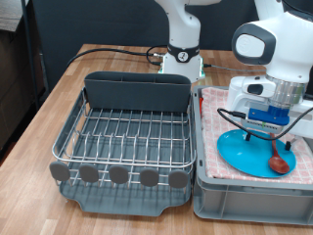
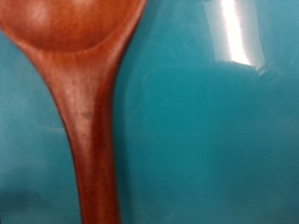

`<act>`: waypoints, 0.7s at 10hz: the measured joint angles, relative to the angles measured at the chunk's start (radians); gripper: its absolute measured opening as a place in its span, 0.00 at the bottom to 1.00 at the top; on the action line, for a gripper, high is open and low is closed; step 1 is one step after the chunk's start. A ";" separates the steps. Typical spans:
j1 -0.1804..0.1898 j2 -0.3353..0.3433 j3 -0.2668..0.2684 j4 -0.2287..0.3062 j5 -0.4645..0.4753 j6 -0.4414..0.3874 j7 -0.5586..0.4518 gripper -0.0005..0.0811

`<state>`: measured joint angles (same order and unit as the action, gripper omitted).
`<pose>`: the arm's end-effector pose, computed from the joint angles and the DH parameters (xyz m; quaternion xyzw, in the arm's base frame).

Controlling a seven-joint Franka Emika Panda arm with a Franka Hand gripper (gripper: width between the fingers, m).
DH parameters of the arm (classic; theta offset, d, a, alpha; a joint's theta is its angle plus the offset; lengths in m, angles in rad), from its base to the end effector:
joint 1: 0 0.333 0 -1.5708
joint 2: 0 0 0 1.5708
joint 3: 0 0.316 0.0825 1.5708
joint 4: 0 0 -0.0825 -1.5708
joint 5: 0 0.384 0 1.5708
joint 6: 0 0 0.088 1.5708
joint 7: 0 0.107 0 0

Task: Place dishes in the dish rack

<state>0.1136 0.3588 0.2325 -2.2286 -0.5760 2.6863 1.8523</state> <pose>0.5163 0.2058 0.2230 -0.8666 0.4850 -0.1168 0.0088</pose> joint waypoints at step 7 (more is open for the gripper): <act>0.000 0.011 -0.013 0.000 0.000 0.000 0.001 0.66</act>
<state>0.1139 0.3697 0.2197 -2.2286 -0.5760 2.6859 1.8532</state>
